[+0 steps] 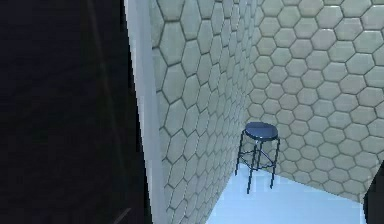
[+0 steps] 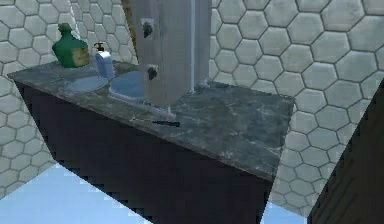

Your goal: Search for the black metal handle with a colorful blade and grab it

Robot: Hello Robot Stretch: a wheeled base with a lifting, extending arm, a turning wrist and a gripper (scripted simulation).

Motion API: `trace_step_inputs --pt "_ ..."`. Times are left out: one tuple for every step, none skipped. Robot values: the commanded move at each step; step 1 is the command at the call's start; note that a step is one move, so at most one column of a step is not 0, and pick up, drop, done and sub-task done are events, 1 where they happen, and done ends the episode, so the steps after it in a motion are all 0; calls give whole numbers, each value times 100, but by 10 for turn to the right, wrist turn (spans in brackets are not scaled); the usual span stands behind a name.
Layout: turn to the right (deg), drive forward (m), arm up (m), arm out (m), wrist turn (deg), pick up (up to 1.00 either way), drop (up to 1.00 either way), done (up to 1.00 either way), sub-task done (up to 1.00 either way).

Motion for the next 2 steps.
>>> trace_step_inputs --pt "450 0 0 0 0 0 0 0 0" --pt "450 0 0 0 0 0 0 0 0"
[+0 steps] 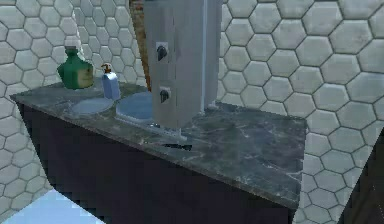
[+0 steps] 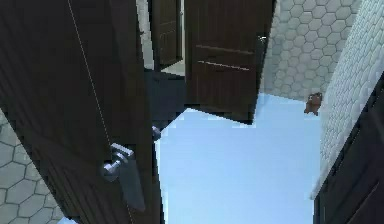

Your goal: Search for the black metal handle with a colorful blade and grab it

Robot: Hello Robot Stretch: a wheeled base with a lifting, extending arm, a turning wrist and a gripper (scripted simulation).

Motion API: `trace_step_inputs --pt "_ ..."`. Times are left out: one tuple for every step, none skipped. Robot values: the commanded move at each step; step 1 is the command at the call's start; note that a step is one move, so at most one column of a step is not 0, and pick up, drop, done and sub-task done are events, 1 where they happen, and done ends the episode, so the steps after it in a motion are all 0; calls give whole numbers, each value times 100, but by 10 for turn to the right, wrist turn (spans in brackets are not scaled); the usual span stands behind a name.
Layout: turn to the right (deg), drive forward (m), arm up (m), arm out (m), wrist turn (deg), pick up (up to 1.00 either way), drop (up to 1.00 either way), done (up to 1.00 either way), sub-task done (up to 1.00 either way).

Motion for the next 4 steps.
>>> trace_step_inputs --pt "180 0 0 0 0 0 0 0 0" --pt "0 30 0 0 0 0 0 0 0" --pt "-450 0 0 0 0 0 0 0 0" --pt "-450 0 0 0 0 0 0 0 0"
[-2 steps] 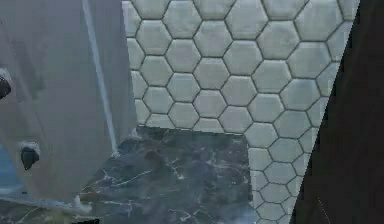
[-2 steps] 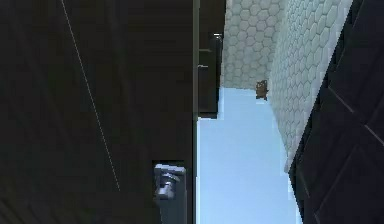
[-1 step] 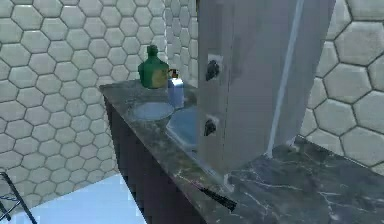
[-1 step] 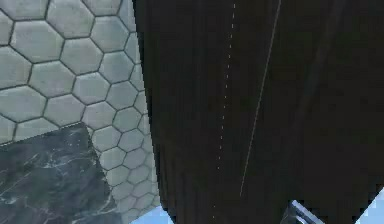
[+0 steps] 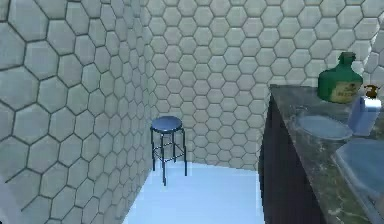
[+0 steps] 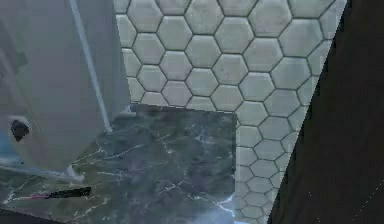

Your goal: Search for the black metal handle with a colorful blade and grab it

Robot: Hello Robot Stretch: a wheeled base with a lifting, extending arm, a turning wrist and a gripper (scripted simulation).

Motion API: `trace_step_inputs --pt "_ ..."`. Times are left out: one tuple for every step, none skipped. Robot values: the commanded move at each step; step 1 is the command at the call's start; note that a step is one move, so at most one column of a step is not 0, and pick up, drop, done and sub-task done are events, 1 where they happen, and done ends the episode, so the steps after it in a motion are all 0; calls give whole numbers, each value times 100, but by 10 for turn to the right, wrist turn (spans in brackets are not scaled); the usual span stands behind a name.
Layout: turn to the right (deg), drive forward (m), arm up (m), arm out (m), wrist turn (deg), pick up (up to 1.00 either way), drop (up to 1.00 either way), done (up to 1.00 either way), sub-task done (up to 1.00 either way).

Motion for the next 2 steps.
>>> trace_step_inputs --pt "-270 0 0 0 0 0 0 0 0" --pt "0 0 50 0 0 0 0 0 0"
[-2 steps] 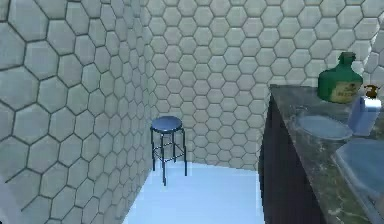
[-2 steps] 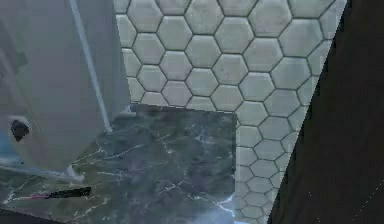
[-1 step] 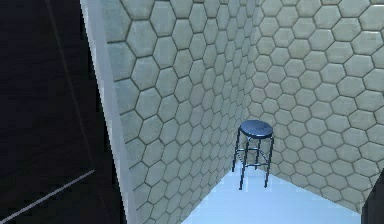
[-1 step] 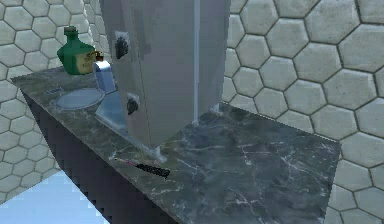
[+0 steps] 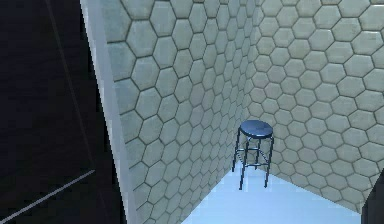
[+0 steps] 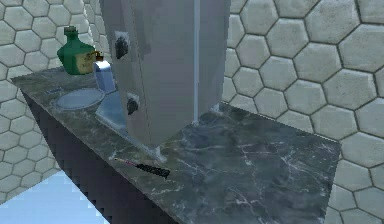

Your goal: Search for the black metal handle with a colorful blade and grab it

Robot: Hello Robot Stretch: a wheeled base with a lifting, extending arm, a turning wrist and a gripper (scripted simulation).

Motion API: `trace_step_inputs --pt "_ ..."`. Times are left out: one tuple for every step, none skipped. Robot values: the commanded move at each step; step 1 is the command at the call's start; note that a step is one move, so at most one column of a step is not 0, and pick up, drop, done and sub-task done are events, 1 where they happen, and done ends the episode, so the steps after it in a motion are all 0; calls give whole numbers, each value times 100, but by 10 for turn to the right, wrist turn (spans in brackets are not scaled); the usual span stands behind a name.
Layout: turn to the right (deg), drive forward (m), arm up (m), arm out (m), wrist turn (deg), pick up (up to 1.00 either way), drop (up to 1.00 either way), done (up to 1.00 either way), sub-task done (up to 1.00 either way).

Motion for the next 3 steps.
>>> trace_step_inputs --pt "0 0 38 0 0 0 0 0 0" --pt "0 0 0 14 0 0 0 0 0" --pt "0 0 0 0 450 0 0 0 0"
